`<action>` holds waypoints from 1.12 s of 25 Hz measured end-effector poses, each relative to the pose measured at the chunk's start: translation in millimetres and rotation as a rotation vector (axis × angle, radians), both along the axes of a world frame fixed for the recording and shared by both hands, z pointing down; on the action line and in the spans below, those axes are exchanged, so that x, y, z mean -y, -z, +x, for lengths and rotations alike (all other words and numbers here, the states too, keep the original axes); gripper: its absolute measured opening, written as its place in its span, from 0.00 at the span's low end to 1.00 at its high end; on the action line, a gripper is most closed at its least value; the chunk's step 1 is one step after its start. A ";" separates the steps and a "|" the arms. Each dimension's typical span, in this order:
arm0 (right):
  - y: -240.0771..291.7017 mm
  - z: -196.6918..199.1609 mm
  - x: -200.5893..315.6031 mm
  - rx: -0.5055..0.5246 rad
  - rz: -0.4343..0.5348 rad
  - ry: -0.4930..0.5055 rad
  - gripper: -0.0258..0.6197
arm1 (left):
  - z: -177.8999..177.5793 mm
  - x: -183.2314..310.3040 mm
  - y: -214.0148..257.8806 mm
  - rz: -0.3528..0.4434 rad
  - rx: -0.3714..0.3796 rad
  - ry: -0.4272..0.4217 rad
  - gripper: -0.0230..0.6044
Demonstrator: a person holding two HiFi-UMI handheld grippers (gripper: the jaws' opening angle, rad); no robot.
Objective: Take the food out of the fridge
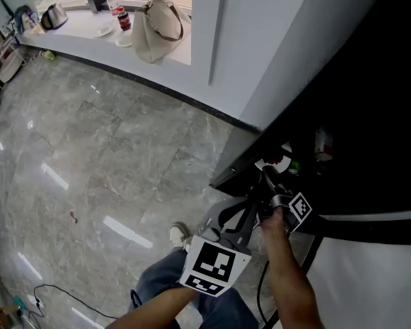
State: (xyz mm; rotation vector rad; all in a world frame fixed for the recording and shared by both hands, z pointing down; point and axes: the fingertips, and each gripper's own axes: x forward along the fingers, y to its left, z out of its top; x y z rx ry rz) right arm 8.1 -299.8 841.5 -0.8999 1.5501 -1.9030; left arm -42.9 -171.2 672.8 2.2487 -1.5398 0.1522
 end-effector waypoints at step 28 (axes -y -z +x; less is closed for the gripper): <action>168.9 44.5 -178.2 -0.064 0.048 0.058 0.05 | 24.5 -89.1 110.7 -0.066 0.028 0.020 0.01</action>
